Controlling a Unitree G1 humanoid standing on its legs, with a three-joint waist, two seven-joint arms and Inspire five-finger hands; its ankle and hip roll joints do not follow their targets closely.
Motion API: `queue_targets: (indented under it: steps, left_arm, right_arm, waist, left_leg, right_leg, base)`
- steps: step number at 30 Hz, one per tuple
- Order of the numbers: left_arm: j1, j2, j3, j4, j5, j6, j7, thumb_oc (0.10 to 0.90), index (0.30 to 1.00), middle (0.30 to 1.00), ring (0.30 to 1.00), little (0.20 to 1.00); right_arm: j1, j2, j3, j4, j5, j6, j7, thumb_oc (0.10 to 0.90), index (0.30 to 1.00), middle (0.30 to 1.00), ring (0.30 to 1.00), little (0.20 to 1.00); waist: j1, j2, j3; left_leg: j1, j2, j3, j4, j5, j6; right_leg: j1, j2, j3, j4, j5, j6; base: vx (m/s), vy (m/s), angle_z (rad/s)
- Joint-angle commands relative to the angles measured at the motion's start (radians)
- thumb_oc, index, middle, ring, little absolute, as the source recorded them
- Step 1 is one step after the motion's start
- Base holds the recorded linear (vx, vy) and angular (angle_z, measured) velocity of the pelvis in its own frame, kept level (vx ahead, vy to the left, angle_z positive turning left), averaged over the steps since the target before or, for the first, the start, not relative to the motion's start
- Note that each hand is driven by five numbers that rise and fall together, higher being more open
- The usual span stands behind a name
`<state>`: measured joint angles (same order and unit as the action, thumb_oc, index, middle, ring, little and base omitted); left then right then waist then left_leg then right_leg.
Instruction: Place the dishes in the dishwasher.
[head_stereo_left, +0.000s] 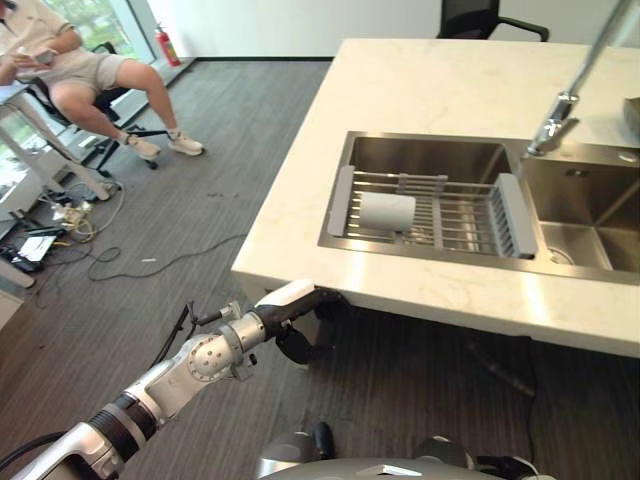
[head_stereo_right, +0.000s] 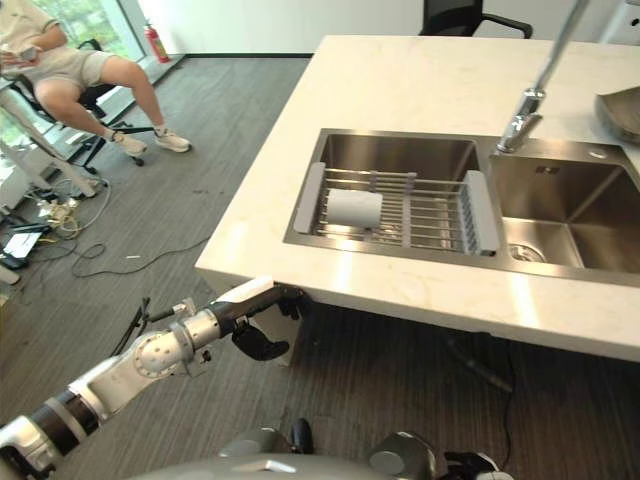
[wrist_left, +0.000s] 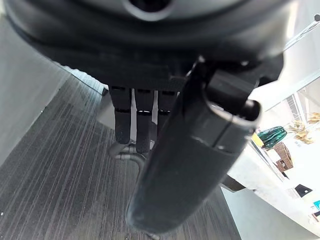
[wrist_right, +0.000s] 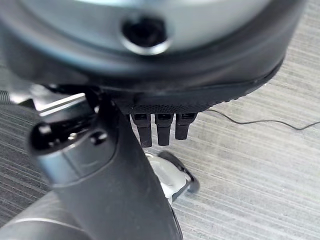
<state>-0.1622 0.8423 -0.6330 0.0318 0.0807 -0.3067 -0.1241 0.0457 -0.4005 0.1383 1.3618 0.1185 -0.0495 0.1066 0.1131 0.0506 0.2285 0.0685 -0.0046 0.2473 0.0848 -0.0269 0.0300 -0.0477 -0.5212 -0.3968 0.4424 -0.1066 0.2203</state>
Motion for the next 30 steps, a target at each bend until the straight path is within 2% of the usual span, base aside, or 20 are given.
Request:
queue_targets:
  steps: [1, 2, 5, 7, 8, 9, 10, 11, 13, 14, 16, 17, 18, 19, 22, 24, 25, 27, 29, 30]
  left_arm:
    - [-0.140, 0.013, 0.253, -0.173, -0.068, -0.143, 0.178, 0.800, 0.900, 0.900, 0.900, 0.900]
    - [-0.107, 0.011, 0.304, -0.170, -0.085, -0.143, 0.187, 0.800, 0.900, 0.900, 0.900, 0.900]
    - [-0.070, 0.007, 0.349, -0.166, -0.111, -0.145, 0.178, 0.800, 0.900, 0.900, 0.900, 0.900]
    - [-0.007, -0.018, 0.415, -0.147, -0.136, -0.141, 0.166, 0.800, 0.900, 0.900, 0.900, 0.900]
    - [0.011, -0.051, 0.446, -0.146, -0.164, -0.130, 0.165, 0.800, 0.900, 0.900, 0.900, 0.900]
    - [0.012, -0.051, 0.448, -0.147, -0.165, -0.130, 0.164, 0.800, 0.900, 0.900, 0.900, 0.900]
    - [0.013, -0.066, 0.456, -0.143, -0.164, -0.126, 0.174, 0.800, 0.900, 0.900, 0.900, 0.900]
    - [0.016, -0.077, 0.462, -0.146, -0.162, -0.120, 0.176, 0.800, 0.900, 0.900, 0.900, 0.900]
    - [0.007, -0.074, 0.466, -0.162, -0.153, -0.111, 0.175, 0.800, 0.900, 0.900, 0.900, 0.900]
    - [0.002, -0.079, 0.469, -0.164, -0.160, -0.108, 0.173, 0.800, 0.900, 0.900, 0.900, 0.900]
    - [-0.020, -0.089, 0.484, -0.161, -0.136, -0.099, 0.200, 0.800, 0.900, 0.900, 0.900, 0.900]
    - [-0.037, -0.089, 0.474, -0.173, -0.144, -0.103, 0.194, 0.800, 0.900, 0.900, 0.900, 0.900]
    - [-0.046, -0.099, 0.462, -0.155, -0.140, -0.104, 0.202, 0.800, 0.900, 0.900, 0.900, 0.900]
    - [-0.076, -0.103, 0.440, -0.142, -0.126, -0.098, 0.199, 0.800, 0.900, 0.900, 0.900, 0.900]
    - [-0.098, -0.094, 0.409, -0.130, -0.113, -0.093, 0.187, 0.800, 0.900, 0.900, 0.900, 0.900]
    - [-0.115, -0.077, 0.384, -0.104, -0.099, -0.088, 0.170, 0.800, 0.900, 0.900, 0.900, 0.900]
    - [-0.124, -0.059, 0.369, -0.072, -0.094, -0.068, 0.152, 0.800, 0.900, 0.900, 0.900, 0.900]
    - [-0.128, -0.054, 0.362, -0.055, -0.075, -0.063, 0.150, 0.800, 0.900, 0.900, 0.900, 0.900]
    - [-0.171, -0.014, 0.316, -0.016, -0.003, -0.046, 0.126, 0.800, 0.900, 0.900, 0.900, 0.900]
    - [-0.202, 0.015, 0.279, 0.002, 0.045, -0.040, 0.109, 0.800, 0.900, 0.900, 0.900, 0.900]
  right_arm:
    - [-0.031, -0.029, -0.043, -0.001, 0.046, -0.028, 0.015, 0.800, 0.900, 0.900, 0.900, 0.900]
    - [-0.029, -0.018, -0.035, 0.010, 0.030, -0.017, 0.017, 0.800, 0.900, 0.900, 0.900, 0.900]
    - [-0.024, -0.006, -0.023, 0.011, 0.019, -0.012, 0.020, 0.800, 0.900, 0.900, 0.900, 0.900]
    - [-0.036, 0.029, 0.008, -0.001, 0.020, -0.014, 0.036, 0.800, 0.900, 0.900, 0.900, 0.900]
    - [-0.036, 0.038, 0.019, -0.004, 0.022, -0.020, 0.023, 0.800, 0.900, 0.900, 0.900, 0.900]
    - [-0.037, 0.037, 0.019, -0.004, 0.023, -0.020, 0.023, 0.800, 0.900, 0.900, 0.900, 0.900]
    - [-0.024, 0.037, 0.022, -0.009, 0.028, -0.022, 0.015, 0.800, 0.900, 0.900, 0.900, 0.900]
    - [-0.014, 0.038, 0.026, -0.010, 0.028, -0.021, 0.011, 0.800, 0.900, 0.900, 0.900, 0.900]
    - [0.014, 0.041, 0.017, 0.005, 0.037, -0.016, 0.005, 0.800, 0.900, 0.900, 0.900, 0.900]
    - [0.022, 0.039, 0.014, 0.007, 0.042, -0.013, 0.003, 0.800, 0.900, 0.900, 0.900, 0.900]
    - [0.017, 0.047, 0.014, 0.016, 0.059, -0.004, 0.018, 0.800, 0.900, 0.900, 0.900, 0.900]
    - [0.020, 0.044, 0.001, 0.033, 0.064, -0.003, 0.001, 0.800, 0.900, 0.900, 0.900, 0.900]
    - [0.038, 0.051, -0.009, 0.033, 0.075, -0.004, 0.001, 0.800, 0.900, 0.900, 0.900, 0.900]
    - [0.026, 0.055, -0.007, 0.025, 0.088, -0.008, -0.001, 0.800, 0.900, 0.900, 0.900, 0.900]
    - [0.031, 0.080, -0.011, 0.014, 0.115, -0.012, 0.004, 0.800, 0.900, 0.900, 0.900, 0.900]
    - [0.023, 0.092, 0.000, -0.009, 0.128, -0.014, 0.013, 0.800, 0.900, 0.900, 0.900, 0.900]
    - [0.025, 0.110, 0.022, -0.026, 0.125, -0.014, 0.023, 0.800, 0.900, 0.900, 0.900, 0.900]
    - [0.025, 0.112, 0.030, -0.034, 0.115, -0.015, 0.024, 0.800, 0.900, 0.900, 0.900, 0.900]
    - [0.025, 0.113, 0.045, -0.040, 0.105, -0.012, 0.035, 0.800, 0.900, 0.900, 0.900, 0.900]
    - [0.029, 0.113, 0.049, -0.039, 0.099, -0.011, 0.041, 0.800, 0.900, 0.900, 0.900, 0.900]
  waist:
    - [0.007, 0.025, -0.075]
    - [0.029, 0.024, -0.094]
    - [0.037, 0.028, -0.103]
    - [0.069, 0.037, -0.110]
    - [0.065, 0.043, -0.101]
    - [0.061, 0.044, -0.102]
    - [0.056, 0.041, -0.095]
    - [0.049, 0.031, -0.086]
    - [0.023, 0.015, -0.077]
    - [0.018, 0.011, -0.077]
    - [0.030, 0.022, -0.082]
    - [0.022, 0.027, -0.085]
    - [0.017, 0.024, -0.086]
    - [0.012, 0.022, -0.085]
    - [-0.013, 0.009, -0.097]
    - [-0.022, 0.009, -0.104]
    - [-0.042, 0.012, -0.116]
    - [-0.040, 0.012, -0.121]
    - [-0.055, 0.016, -0.130]
    - [-0.059, 0.015, -0.135]
  left_leg:
    - [-0.048, 0.080, -0.006, 0.179, -0.088, -0.128]
    - [-0.045, 0.111, -0.006, 0.237, -0.095, -0.152]
    - [-0.044, 0.144, 0.002, 0.274, -0.082, -0.173]
    - [-0.030, 0.226, 0.016, 0.330, -0.005, -0.216]
    - [-0.040, 0.286, -0.007, 0.371, 0.126, -0.245]
    - [-0.044, 0.287, -0.011, 0.367, 0.133, -0.246]
    - [-0.052, 0.318, -0.009, 0.396, 0.215, -0.264]
    - [-0.067, 0.351, 0.008, 0.419, 0.271, -0.272]
    - [-0.072, 0.426, 0.131, 0.414, 0.301, -0.273]
    - [-0.078, 0.419, 0.155, 0.379, 0.269, -0.280]
    - [-0.098, 0.358, 0.147, 0.301, 0.249, -0.276]
    - [-0.087, 0.359, 0.139, 0.273, 0.307, -0.292]
    - [-0.078, 0.356, 0.125, 0.251, 0.300, -0.289]
    - [-0.085, 0.306, 0.084, 0.225, 0.276, -0.272]
    - [-0.061, 0.312, 0.122, 0.177, 0.258, -0.284]
    - [-0.058, 0.307, 0.145, 0.165, 0.272, -0.276]
    - [-0.026, 0.301, 0.180, 0.105, 0.245, -0.267]
    - [-0.005, 0.288, 0.192, 0.071, 0.237, -0.262]
    - [0.026, 0.276, 0.210, 0.026, 0.224, -0.257]
    - [0.049, 0.272, 0.209, 0.004, 0.217, -0.274]
  right_leg:
    - [0.087, 0.032, 0.001, -0.271, 0.165, 0.027]
    - [0.090, 0.023, 0.004, -0.320, 0.175, 0.041]
    - [0.103, 0.038, -0.004, -0.339, 0.165, 0.041]
    - [0.112, 0.087, -0.023, -0.320, 0.107, 0.040]
    - [0.147, 0.136, -0.045, -0.318, 0.064, -0.005]
    - [0.148, 0.138, -0.050, -0.324, 0.068, -0.008]
    - [0.179, 0.166, -0.068, -0.336, 0.050, -0.029]
    - [0.220, 0.197, -0.096, -0.367, 0.042, -0.049]
    - [0.281, 0.252, -0.153, -0.419, 0.026, -0.080]
    - [0.306, 0.273, -0.142, -0.441, 0.006, -0.082]
    - [0.311, 0.297, -0.145, -0.447, 0.000, -0.087]
    - [0.317, 0.301, -0.158, -0.454, 0.000, -0.083]
    - [0.328, 0.308, -0.165, -0.468, 0.003, -0.085]
    - [0.317, 0.306, -0.169, -0.473, 0.029, -0.084]
    - [0.327, 0.315, -0.164, -0.494, 0.030, -0.072]
    - [0.305, 0.313, -0.156, -0.493, 0.054, -0.070]
    - [0.295, 0.314, -0.154, -0.497, 0.066, -0.063]
    - [0.291, 0.314, -0.143, -0.499, 0.073, -0.059]
    - [0.285, 0.315, -0.132, -0.502, 0.086, -0.051]
    - [0.293, 0.315, -0.118, -0.507, 0.081, -0.041]
  base:
    - [0.21, -0.589, 0.05]
    - [0.11, -0.317, -0.04]
    - [0.09, -0.439, -0.25]
    - [0.12, -0.683, -0.16]
    - [0.08, -0.556, -0.40]
    - [0.05, -0.541, -0.27]
    - [0.04, -0.399, 0.11]
    - [0.08, -0.575, 0.33]
    - [0.09, -0.504, 0.63]
    - [0.08, -0.339, 0.81]
    - [0.07, -0.127, 0.51]
    - [0.07, -0.037, 0.12]
    - [0.00, -0.023, -0.12]
    - [0.00, -0.067, -0.13]
    - [0.04, 0.006, 0.05]
    - [0.01, 0.073, -0.10]
    - [0.04, 0.090, -0.29]
    - [0.03, 0.061, -0.37]
    - [0.06, 0.068, -0.36]
    - [0.09, 0.061, -0.30]
